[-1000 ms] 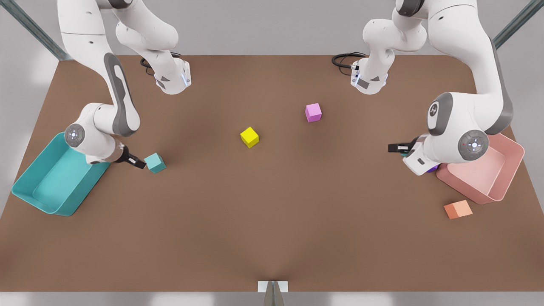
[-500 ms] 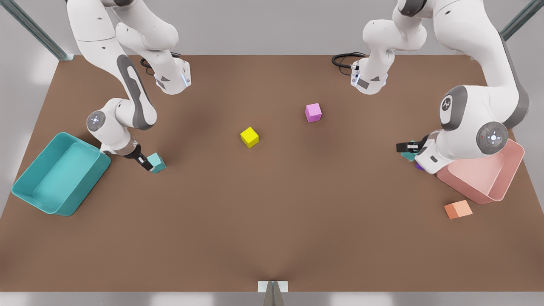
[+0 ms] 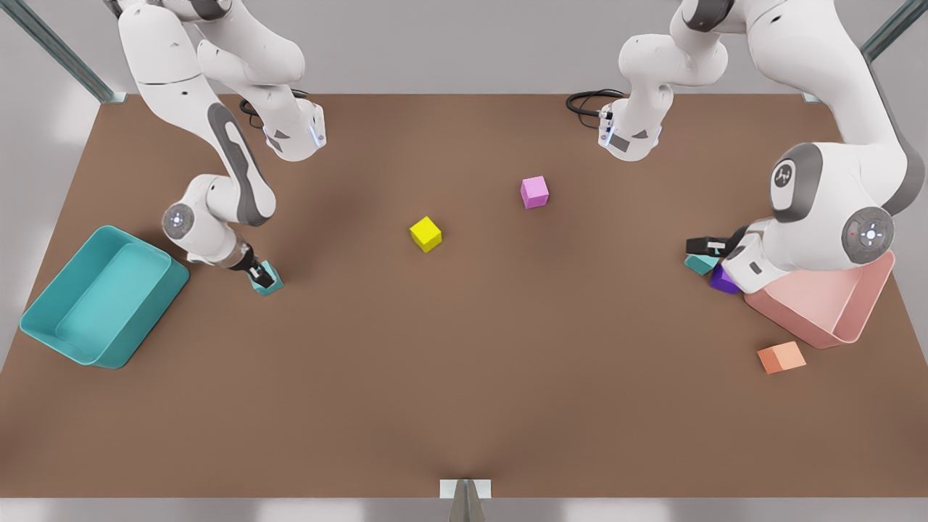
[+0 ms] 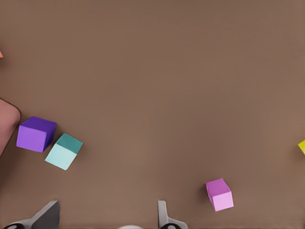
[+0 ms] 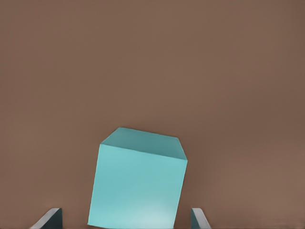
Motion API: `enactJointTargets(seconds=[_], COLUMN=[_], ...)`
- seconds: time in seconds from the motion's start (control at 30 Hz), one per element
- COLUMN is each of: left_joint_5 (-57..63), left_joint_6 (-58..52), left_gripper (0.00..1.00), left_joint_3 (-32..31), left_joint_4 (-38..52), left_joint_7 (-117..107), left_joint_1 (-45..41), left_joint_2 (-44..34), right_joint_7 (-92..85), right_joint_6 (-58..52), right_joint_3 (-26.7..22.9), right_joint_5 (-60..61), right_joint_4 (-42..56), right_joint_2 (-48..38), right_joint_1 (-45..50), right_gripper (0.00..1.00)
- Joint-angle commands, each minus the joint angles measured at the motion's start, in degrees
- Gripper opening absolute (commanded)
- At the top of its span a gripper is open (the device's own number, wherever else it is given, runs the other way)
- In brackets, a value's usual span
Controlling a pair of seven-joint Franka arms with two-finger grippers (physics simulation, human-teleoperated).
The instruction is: Stack the two blue cubes on top of each other
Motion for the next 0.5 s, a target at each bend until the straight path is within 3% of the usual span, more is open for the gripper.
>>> enactJointTargets(seconds=[0.0, 0.1, 0.47], left_joint_5=[-2.18, -2.18, -0.95], left_joint_6=[2.34, 6.57, 1.56], left_gripper=[1.0, 1.0, 1.0], left_joint_3=[0.07, 0.16, -1.42], left_joint_4=[-0.04, -0.04, -0.75], left_joint_7=[8.38, 12.35, 12.7], left_joint_1=[3.19, 5.21, 5.12], left_joint_2=[0.45, 3.44, 3.61], right_joint_7=[5.81, 6.25, 6.6], right_joint_6=[-0.74, -0.3, 4.54], right_joint_3=[0.04, 0.05, -0.31], right_joint_5=[-0.05, -0.05, 0.04], right_joint_4=[0.72, 1.25, 3.97], right_joint_2=[0.69, 2.09, 9.83], right_joint_1=[-0.03, -0.03, -0.47], right_gripper=[1.0, 1.0, 1.0])
